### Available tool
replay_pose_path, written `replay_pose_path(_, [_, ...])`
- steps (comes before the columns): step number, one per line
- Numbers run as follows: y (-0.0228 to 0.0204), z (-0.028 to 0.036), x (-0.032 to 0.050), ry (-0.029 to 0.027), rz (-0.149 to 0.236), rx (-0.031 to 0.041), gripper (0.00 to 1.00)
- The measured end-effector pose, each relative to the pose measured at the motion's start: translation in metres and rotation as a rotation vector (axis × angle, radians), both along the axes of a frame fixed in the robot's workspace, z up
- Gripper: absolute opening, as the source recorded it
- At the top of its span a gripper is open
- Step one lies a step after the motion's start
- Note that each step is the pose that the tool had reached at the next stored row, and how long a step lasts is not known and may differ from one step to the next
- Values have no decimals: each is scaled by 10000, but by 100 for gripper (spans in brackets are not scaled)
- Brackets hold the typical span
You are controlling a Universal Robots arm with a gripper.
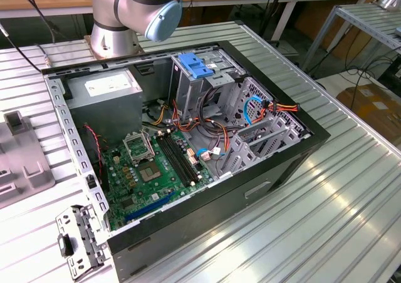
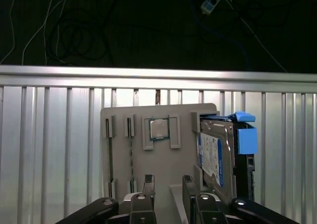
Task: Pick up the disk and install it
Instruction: 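Pick up the disk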
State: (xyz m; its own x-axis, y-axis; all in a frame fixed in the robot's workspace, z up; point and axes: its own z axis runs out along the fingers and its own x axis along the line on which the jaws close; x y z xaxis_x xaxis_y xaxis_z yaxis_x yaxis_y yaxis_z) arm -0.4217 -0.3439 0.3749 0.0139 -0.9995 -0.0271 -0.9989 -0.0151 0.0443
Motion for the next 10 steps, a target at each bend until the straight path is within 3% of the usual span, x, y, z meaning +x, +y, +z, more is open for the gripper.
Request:
replay_pose_path(5, [8,-3,-23,1,0,2,36])
replay_pose_path(10, [50,-10,-27,0,0,29,36])
